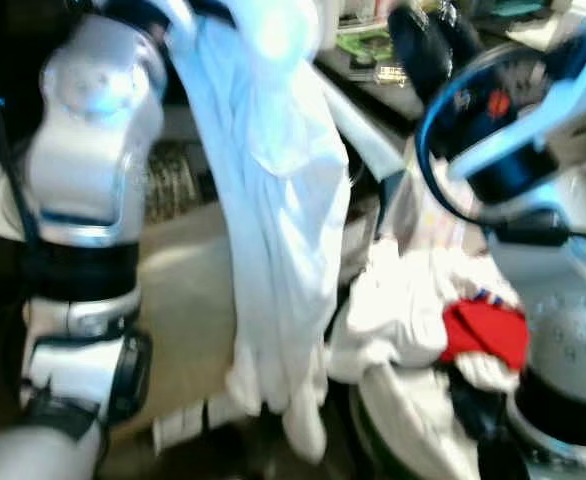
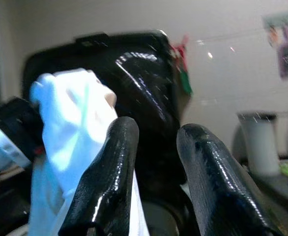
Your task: Clothes washing
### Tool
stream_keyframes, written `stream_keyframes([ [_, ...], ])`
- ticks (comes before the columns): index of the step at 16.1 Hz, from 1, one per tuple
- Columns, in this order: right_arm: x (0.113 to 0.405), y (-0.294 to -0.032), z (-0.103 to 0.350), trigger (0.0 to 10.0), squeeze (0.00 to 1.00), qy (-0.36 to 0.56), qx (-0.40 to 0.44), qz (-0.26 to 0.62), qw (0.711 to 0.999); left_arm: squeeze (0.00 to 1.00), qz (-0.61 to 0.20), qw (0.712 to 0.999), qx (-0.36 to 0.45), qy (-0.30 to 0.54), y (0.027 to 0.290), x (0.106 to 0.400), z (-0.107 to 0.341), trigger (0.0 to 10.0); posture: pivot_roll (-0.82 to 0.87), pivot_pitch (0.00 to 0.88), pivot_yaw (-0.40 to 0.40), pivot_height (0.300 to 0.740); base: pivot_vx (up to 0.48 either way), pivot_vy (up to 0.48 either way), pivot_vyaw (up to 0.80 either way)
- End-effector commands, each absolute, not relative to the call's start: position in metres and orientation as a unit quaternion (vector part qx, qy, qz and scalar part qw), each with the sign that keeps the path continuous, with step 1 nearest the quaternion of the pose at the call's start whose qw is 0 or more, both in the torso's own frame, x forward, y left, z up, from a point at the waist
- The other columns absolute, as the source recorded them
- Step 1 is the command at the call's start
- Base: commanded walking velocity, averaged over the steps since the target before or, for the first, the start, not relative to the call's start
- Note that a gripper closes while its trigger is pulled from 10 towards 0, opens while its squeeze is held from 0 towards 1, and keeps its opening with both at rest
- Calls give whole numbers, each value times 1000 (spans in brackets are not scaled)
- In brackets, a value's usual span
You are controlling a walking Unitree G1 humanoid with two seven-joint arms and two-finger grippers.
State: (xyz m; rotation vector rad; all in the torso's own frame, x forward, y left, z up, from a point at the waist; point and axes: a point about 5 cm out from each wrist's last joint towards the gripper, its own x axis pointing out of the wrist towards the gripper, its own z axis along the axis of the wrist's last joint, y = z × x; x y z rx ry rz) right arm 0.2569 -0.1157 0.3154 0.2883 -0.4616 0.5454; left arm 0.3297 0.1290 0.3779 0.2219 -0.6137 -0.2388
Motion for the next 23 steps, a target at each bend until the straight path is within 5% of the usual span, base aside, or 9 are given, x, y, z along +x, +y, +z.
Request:
stream_keyframes([
  [1,255,-111,317,10000,0,-223,141,284,922,0,-125,927,112,-335,128,327,393,10000,-51,0,13,719,0,0,0],
  [4,254,-108,314,10000,0,-215,136,298,920,0,-173,912,126,-349,108,340,412,10000,-55,0,22,719,0,0,0],
  [10,256,-110,305,10000,0,-207,136,271,930,0,54,880,259,-395,149,371,483,10000,-65,0,44,719,0,0,0],
  [14,260,-115,310,10000,0,-221,136,253,932,0,181,823,276,-462,175,331,562,10000,-68,0,52,719,0,0,0],
  [16,257,-117,311,10000,0,-226,133,246,933,0,270,767,305,-495,186,305,591,10000,-71,0,68,719,0,0,0],
  [19,254,-115,308,10000,0,-224,136,243,934,0,175,809,379,-414,166,352,539,10000,-77,0,69,719,0,0,0],
  [21,253,-115,307,10000,0,-221,132,248,934,0,2,857,407,-317,129,397,456,10000,-83,0,64,719,0,0,0],
  [23,253,-114,306,10000,0,-216,130,251,935,0,-120,851,460,-225,101,416,380,10000,-87,0,56,719,0,0,0],
])
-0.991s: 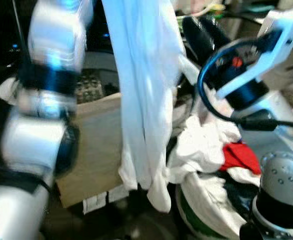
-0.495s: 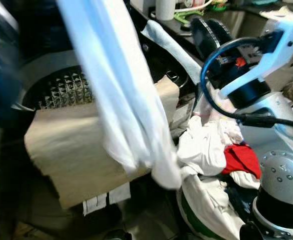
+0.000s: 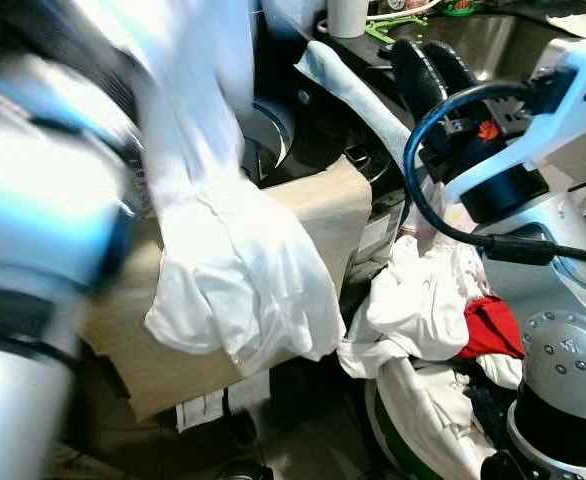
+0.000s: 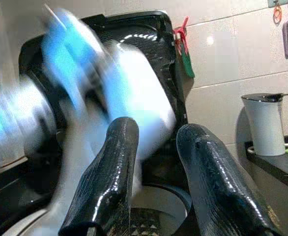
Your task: Clothes washing
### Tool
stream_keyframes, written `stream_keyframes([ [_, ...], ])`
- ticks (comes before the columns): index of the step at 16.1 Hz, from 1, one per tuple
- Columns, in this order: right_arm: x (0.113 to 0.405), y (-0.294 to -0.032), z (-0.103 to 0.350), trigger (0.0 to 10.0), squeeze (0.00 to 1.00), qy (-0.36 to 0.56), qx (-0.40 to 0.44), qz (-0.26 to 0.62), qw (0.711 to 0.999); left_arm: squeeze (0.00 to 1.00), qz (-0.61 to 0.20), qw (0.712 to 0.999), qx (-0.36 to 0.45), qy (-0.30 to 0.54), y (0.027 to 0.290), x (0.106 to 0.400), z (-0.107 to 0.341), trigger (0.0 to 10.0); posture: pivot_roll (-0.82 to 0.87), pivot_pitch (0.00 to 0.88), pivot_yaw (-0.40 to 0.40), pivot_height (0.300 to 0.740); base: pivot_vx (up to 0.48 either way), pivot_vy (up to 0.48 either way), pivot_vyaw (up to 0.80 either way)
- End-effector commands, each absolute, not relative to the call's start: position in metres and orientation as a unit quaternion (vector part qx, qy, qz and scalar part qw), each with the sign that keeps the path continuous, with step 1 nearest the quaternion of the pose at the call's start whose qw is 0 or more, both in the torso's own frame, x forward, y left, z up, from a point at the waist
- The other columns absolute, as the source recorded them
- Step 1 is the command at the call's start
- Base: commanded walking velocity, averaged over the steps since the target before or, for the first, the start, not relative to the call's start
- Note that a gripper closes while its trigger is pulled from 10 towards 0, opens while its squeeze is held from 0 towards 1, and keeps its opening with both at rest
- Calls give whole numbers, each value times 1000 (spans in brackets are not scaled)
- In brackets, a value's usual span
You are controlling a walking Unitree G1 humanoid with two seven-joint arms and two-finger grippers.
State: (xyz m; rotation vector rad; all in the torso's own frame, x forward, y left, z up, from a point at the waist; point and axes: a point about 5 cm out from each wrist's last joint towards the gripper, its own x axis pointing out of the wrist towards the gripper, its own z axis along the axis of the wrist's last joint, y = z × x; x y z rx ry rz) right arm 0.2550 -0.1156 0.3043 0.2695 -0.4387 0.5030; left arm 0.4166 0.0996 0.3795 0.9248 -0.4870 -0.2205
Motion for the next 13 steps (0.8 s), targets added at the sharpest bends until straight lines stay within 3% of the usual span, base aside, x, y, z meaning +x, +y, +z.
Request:
stream_keyframes([
  [1,253,-113,305,10000,0,-213,128,255,935,0,-159,855,468,-159,97,422,346,10000,-92,0,57,719,0,0,0],
  [3,253,-112,304,10000,0,-211,127,258,934,0,-170,863,464,-106,99,425,326,10000,-92,0,58,719,0,0,0],
  [4,252,-110,302,10000,0,-202,123,268,934,1000,-179,893,411,16,115,429,294,10000,-96,0,61,719,0,0,0],
  [6,250,-107,297,10000,0,-183,117,283,934,1000,-187,895,399,73,126,428,279,10000,-98,0,63,719,0,0,0],
  [9,252,-104,260,10000,0,-65,2,319,946,1000,-140,912,370,111,147,429,278,10000,-96,0,61,719,0,0,0],
  [10,254,-111,242,10000,0,5,-26,311,950,1000,-133,911,371,123,152,428,279,10000,-96,0,60,719,0,0,0],
  [13,260,-131,221,10000,0,81,-59,265,959,1000,-134,919,344,135,153,428,279,10000,-86,0,53,719,0,0,0],
])
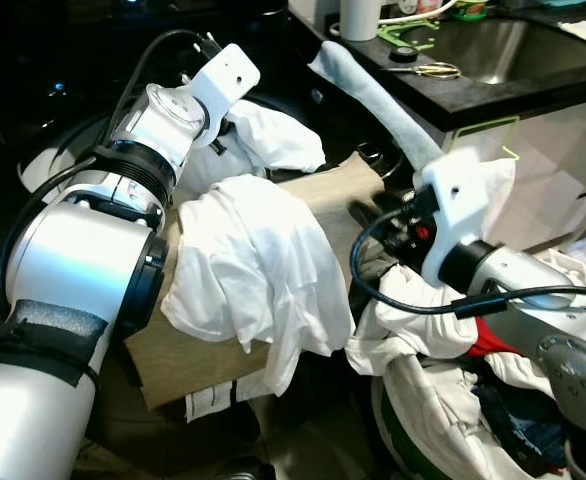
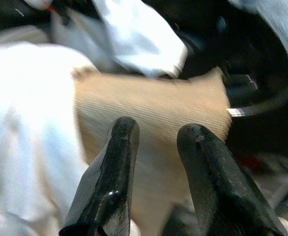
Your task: Clothes washing
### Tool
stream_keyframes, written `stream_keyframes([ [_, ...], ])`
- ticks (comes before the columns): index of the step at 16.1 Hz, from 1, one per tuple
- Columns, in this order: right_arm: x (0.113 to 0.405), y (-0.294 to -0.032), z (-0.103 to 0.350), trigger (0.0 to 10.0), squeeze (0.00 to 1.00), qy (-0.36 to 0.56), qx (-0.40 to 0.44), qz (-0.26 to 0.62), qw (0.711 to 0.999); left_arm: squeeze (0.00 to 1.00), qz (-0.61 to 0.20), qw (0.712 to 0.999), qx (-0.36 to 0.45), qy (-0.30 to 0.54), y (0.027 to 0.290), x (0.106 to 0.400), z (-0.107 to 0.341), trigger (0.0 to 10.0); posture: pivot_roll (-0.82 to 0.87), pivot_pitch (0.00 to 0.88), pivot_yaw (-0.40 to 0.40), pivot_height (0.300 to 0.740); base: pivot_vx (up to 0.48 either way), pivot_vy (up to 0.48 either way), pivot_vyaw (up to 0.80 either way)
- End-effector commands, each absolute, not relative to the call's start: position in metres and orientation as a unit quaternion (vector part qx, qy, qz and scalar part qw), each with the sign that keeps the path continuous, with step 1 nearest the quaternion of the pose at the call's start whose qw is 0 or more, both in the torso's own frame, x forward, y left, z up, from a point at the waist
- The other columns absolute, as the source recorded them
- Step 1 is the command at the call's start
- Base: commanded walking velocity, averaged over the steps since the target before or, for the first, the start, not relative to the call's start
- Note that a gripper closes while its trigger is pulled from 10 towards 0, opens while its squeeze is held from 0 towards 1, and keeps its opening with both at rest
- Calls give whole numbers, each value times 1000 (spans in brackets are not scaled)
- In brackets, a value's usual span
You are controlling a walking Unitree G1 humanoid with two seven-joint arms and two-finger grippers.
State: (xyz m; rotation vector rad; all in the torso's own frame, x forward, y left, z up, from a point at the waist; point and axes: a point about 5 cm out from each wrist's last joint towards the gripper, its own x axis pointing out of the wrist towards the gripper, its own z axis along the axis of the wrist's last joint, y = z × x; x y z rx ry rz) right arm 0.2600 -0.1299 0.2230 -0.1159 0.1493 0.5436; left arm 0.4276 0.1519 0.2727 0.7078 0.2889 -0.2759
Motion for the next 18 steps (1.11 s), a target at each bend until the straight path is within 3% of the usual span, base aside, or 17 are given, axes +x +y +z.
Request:
stream_keyframes([
  [1,261,-134,222,10000,0,83,-67,259,960,1000,-111,935,314,122,156,429,284,10000,-88,0,51,719,0,0,0],
  [3,262,-133,224,10000,0,84,-68,265,958,1000,-81,952,271,119,161,429,286,10000,-88,0,51,719,0,0,0],
  [5,261,-131,224,10000,0,91,-70,272,956,1000,-118,952,240,151,158,427,277,10000,-89,0,51,719,0,0,0],
  [6,261,-131,223,10000,0,93,-72,273,955,1000,-152,930,272,196,156,424,266,10000,-83,0,44,719,0,0,0],
  [7,261,-132,222,10000,0,94,-74,270,956,1000,-174,858,419,240,163,421,253,10000,-83,0,47,719,0,0,0],
  [8,262,-133,223,10000,0,92,-73,268,956,800,-168,834,461,253,167,420,251,10000,-82,0,46,719,0,0,0],
  [9,263,-133,225,10000,0,87,-71,264,958,0,-179,850,426,253,161,420,252,10000,-82,0,49,719,0,0,0],
  [10,266,-134,230,10000,0,74,-60,252,963,0,-170,907,316,220,147,423,265,10000,-86,0,53,719,0,0,0],
  [11,266,-135,231,10000,0,71,-57,248,964,0,-151,896,361,211,149,424,269,10000,-87,0,53,719,0,0,0],
  [12,267,-136,233,10000,0,66,-53,241,967,0,-179,921,278,204,137,423,274,10000,-88,0,63,719,0,0,0],
  [13,267,-136,234,10000,0,65,-52,238,968,0,-197,929,241,201,132,423,275,10000,-91,0,65,719,0,0,0],
  [14,267,-138,234,10000,0,63,-53,233,969,0,-171,930,269,185,134,425,280,10000,-91,0,68,719,0,0,0],
  [15,267,-139,235,10000,0,60,-51,229,970,0,-197,947,177,182,127,423,282,10000,-98,0,70,719,0,0,0],
  [16,267,-140,236,10000,0,55,-49,223,972,0,-173,951,207,150,130,426,288,10000,-94,0,69,719,0,0,0],
  [18,267,-138,244,10000,0,15,-30,210,977,0,-162,976,144,-6,124,429,330,10000,-100,0,76,719,0,0,0],
])
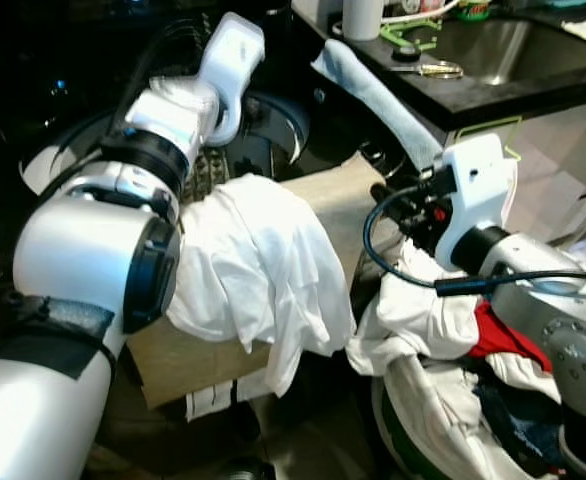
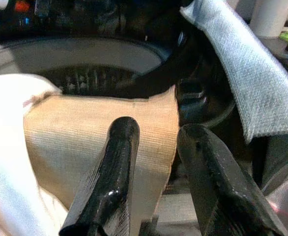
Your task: Clothes washing
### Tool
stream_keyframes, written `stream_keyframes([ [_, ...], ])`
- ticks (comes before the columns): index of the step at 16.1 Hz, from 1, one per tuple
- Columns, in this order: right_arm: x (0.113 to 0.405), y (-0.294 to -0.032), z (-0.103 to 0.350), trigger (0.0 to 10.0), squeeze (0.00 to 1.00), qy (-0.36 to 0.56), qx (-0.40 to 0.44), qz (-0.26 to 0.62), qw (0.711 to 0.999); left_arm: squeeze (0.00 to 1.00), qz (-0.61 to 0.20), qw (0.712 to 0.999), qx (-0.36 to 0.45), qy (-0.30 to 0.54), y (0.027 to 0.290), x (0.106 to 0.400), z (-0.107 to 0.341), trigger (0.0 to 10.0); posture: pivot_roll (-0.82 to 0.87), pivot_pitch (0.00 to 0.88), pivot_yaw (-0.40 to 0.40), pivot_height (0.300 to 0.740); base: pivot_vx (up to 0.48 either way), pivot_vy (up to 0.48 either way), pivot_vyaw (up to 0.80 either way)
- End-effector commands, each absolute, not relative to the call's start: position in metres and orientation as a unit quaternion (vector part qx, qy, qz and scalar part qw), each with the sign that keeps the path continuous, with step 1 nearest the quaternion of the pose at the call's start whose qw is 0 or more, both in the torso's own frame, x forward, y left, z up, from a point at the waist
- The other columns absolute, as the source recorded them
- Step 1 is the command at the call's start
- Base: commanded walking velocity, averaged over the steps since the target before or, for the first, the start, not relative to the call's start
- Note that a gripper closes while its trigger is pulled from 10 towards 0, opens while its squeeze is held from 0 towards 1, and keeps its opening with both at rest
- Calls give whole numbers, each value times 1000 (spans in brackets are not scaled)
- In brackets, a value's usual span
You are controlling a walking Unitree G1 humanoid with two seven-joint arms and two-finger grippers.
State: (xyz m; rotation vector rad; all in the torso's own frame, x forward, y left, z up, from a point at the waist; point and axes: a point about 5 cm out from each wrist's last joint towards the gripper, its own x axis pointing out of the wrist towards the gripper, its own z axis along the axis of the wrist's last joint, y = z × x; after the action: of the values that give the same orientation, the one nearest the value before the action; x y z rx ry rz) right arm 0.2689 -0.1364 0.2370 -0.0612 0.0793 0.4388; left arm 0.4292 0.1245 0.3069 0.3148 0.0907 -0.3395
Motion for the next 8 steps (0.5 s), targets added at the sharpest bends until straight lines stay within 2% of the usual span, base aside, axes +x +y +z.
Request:
stream_keyframes([
  [1,265,-137,245,10000,0,6,-22,210,978,0,-171,978,116,-35,123,428,340,10000,-105,0,75,719,0,0,0],
  [2,262,-133,247,10000,0,-14,-14,213,977,0,-219,967,94,-87,120,423,355,10000,-102,0,76,719,0,0,0],
  [4,258,-124,248,10000,0,-41,-8,226,973,0,-321,928,91,-167,118,411,361,10000,-96,0,58,719,0,0,0],
  [7,254,-114,257,10000,0,-83,4,255,963,0,-385,882,104,-253,131,375,348,10000,-89,0,52,719,0,0,0],
  [8,254,-114,257,10000,0,-88,5,255,963,0,-400,874,97,-258,135,363,342,10000,-86,0,50,719,0,0,0],
])
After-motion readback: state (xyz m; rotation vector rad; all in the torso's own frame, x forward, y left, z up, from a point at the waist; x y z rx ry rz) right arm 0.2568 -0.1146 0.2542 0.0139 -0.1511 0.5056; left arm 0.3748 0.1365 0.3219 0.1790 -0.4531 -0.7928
